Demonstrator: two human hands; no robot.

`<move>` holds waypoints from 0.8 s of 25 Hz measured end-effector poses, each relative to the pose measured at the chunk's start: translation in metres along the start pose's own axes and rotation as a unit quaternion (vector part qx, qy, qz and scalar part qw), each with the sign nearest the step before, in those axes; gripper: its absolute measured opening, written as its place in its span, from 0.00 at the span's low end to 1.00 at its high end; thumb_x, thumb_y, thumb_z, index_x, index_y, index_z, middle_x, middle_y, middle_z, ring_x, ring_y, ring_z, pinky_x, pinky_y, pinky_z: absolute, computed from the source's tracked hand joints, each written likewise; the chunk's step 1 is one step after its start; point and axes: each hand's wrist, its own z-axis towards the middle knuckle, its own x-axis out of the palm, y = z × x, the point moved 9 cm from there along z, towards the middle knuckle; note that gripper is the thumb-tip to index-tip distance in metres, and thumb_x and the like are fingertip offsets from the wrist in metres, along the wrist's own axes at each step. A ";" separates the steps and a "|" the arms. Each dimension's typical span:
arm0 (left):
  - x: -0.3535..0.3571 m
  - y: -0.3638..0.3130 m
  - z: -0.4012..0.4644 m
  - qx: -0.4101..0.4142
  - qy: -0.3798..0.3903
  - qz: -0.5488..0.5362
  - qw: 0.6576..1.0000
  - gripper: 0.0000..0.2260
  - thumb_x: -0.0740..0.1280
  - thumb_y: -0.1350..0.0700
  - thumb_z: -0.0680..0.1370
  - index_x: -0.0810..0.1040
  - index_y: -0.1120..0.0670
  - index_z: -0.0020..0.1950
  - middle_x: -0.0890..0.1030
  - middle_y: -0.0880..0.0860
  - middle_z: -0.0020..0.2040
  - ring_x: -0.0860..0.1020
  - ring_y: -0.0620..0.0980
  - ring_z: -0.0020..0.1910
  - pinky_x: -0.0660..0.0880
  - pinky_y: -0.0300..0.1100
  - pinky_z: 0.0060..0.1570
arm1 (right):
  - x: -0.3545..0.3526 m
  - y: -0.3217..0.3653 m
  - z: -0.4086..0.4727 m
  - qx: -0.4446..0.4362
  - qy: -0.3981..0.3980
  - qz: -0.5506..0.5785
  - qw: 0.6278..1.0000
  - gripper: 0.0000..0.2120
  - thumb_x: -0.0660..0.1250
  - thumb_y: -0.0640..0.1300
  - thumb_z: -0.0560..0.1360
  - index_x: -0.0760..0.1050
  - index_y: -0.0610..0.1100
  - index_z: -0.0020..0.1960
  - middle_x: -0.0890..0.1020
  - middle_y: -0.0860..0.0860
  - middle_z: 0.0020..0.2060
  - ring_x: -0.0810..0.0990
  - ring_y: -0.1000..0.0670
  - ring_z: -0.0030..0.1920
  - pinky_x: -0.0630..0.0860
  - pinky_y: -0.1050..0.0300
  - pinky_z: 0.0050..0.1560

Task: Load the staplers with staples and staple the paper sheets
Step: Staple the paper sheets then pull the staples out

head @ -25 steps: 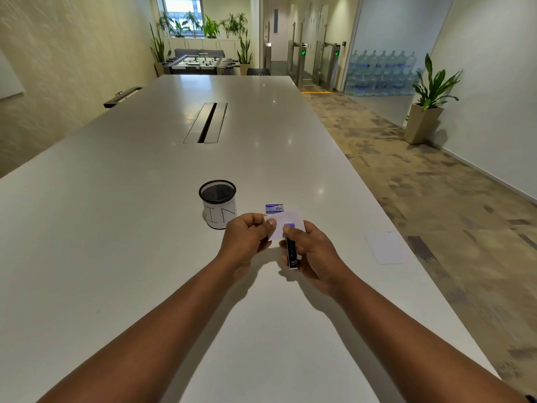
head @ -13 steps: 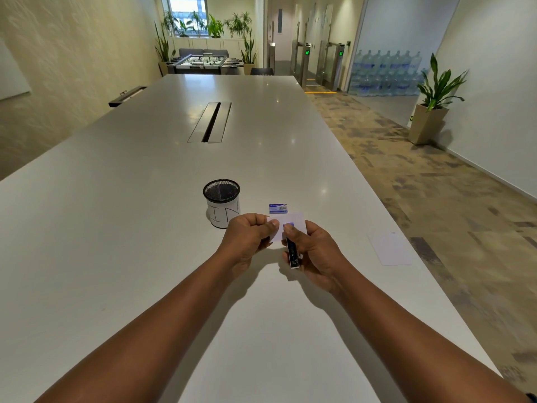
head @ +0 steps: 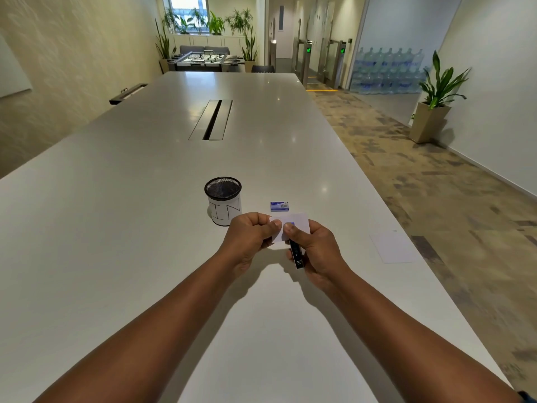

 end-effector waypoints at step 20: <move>-0.024 0.022 0.025 -0.072 -0.080 -0.075 0.991 0.06 0.72 0.60 0.77 0.78 0.56 0.42 0.83 0.50 0.34 0.82 0.45 0.33 0.81 0.40 0.36 | -0.051 0.006 0.021 0.062 -0.073 -0.052 0.994 0.07 0.72 0.38 0.75 0.81 0.39 0.52 0.80 0.44 0.37 0.79 0.47 0.30 0.78 0.54 0.32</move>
